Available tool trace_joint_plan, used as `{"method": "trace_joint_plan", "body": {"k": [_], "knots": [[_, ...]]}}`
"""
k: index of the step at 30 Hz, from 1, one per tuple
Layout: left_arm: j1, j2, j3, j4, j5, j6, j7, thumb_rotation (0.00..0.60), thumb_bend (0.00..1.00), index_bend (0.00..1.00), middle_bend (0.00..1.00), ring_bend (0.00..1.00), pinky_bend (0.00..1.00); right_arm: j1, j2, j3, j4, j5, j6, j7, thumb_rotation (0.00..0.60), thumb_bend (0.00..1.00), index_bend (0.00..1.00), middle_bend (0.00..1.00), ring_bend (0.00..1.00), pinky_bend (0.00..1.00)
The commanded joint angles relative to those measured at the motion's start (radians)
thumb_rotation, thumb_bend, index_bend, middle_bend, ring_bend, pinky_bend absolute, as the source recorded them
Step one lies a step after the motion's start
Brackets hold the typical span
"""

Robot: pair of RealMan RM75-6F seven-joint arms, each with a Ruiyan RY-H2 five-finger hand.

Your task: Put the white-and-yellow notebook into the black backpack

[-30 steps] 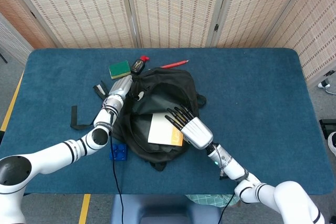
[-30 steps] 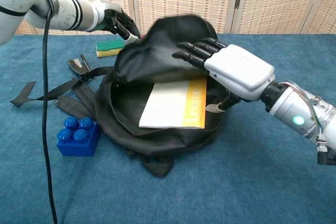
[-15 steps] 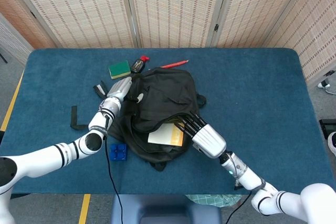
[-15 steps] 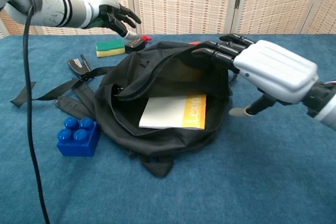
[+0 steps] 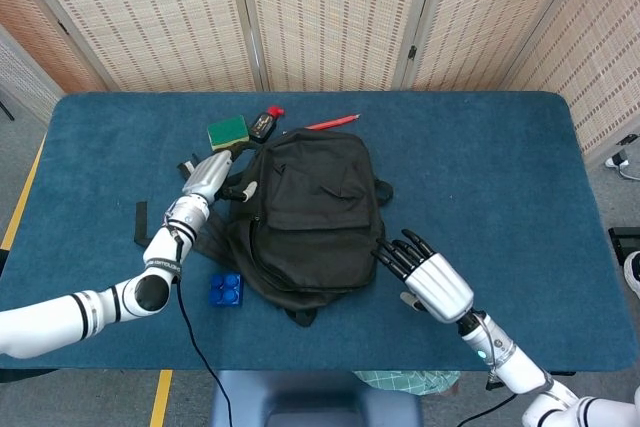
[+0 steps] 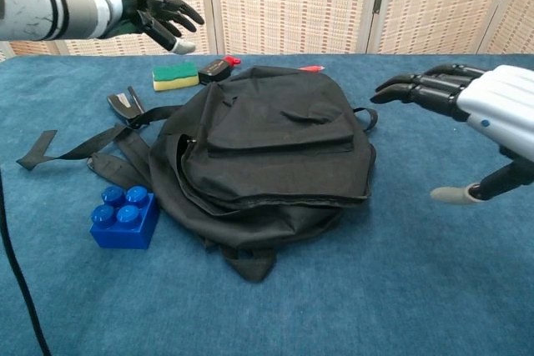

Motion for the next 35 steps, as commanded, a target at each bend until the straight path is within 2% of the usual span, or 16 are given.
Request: {"method": "trace_joint_plan", "body": {"k": [1,4,9,13,17,24,31,35], "knots": [[0.042,0.025,0.010,-0.039,0.057,0.052,-0.019,0.600,0.49,0.20,0.14,0.13,0.01,-0.017,0.028,0.014,-0.017,0.021,0.004,0.016,0.600,0.32,0.17,0.16,0.24,0.18],[0.094,0.040,0.032,-0.067,0.140,0.134,-0.023,0.600,0.49,0.21,0.14,0.13,0.01,-0.036,0.069,0.035,-0.042,0.051,0.012,0.052,0.600,0.42,0.17,0.16,0.24,0.18],[0.185,0.062,0.087,-0.099,0.279,0.256,-0.026,0.600,0.49,0.23,0.14,0.13,0.01,-0.057,0.137,0.058,-0.075,0.089,0.008,0.118,0.600,0.47,0.17,0.16,0.26,0.18],[0.274,0.105,0.153,-0.142,0.397,0.347,-0.019,0.600,0.49,0.23,0.14,0.13,0.00,-0.087,0.191,0.067,-0.081,0.125,0.002,0.175,0.600,0.48,0.17,0.15,0.23,0.15],[0.366,0.128,0.205,-0.171,0.471,0.458,-0.003,0.600,0.49,0.23,0.14,0.13,0.00,-0.128,0.219,0.081,-0.070,0.178,0.007,0.225,0.600,0.48,0.17,0.14,0.20,0.10],[0.538,0.161,0.290,-0.219,0.629,0.650,-0.027,0.600,0.49,0.23,0.14,0.12,0.00,-0.187,0.265,0.103,-0.095,0.265,-0.015,0.257,0.600,0.48,0.09,0.07,0.13,0.06],[0.671,0.189,0.359,-0.247,0.746,0.752,-0.072,0.600,0.49,0.23,0.14,0.11,0.00,-0.243,0.298,0.122,-0.157,0.298,0.008,0.270,0.600,0.48,0.09,0.07,0.12,0.06],[0.738,0.197,0.397,-0.265,0.802,0.807,-0.044,0.600,0.49,0.23,0.14,0.10,0.00,-0.283,0.305,0.133,-0.192,0.314,0.048,0.236,0.600,0.48,0.09,0.07,0.12,0.06]]}}
